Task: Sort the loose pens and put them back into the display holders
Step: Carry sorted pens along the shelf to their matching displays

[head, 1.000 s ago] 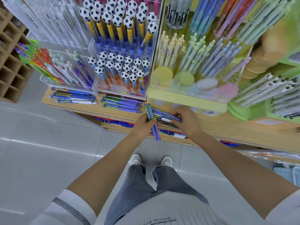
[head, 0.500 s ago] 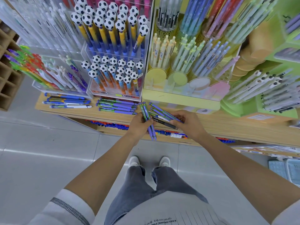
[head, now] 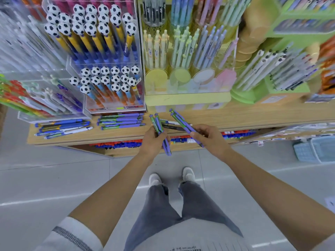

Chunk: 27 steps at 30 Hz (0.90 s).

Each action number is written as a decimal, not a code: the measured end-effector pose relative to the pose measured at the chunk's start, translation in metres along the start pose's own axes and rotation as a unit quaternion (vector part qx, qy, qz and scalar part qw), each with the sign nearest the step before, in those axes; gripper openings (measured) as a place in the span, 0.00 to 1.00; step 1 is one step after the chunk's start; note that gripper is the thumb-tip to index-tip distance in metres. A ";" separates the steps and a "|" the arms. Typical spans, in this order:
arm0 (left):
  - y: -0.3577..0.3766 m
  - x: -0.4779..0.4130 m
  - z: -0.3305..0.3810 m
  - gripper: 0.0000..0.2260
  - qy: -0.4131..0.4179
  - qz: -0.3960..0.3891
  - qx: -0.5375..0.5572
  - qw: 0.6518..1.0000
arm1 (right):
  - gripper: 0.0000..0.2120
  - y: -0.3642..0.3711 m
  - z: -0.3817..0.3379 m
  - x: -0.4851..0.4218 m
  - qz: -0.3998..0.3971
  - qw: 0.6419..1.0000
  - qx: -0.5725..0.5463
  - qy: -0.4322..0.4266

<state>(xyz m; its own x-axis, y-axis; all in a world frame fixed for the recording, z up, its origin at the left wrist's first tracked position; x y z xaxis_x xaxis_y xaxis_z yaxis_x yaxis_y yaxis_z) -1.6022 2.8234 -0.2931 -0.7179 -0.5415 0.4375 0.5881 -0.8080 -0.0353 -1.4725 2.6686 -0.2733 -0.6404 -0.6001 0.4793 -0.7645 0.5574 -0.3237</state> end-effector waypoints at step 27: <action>0.469 0.084 0.002 0.07 0.074 -0.251 -0.177 0.949 | 0.09 -0.335 0.246 0.223 0.308 0.921 -0.220 0.087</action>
<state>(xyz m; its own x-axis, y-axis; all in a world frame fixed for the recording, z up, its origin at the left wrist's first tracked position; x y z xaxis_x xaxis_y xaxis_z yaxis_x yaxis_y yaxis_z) -1.3859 2.3993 -0.2709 -0.9345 -0.0734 0.3483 0.0149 -0.9857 -0.1679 -1.3771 2.2066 -0.2582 -0.8923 -0.0110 0.4514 -0.1308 0.9632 -0.2350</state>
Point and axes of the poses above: each hand's wrist, its own x-axis away from the middle knuckle, its own y-axis out of the palm, z = x × y, the point moved 5 cm from there along -x, towards the middle knuckle, and after that the axes turned 9 degrees about y, right-handed, at the moved point
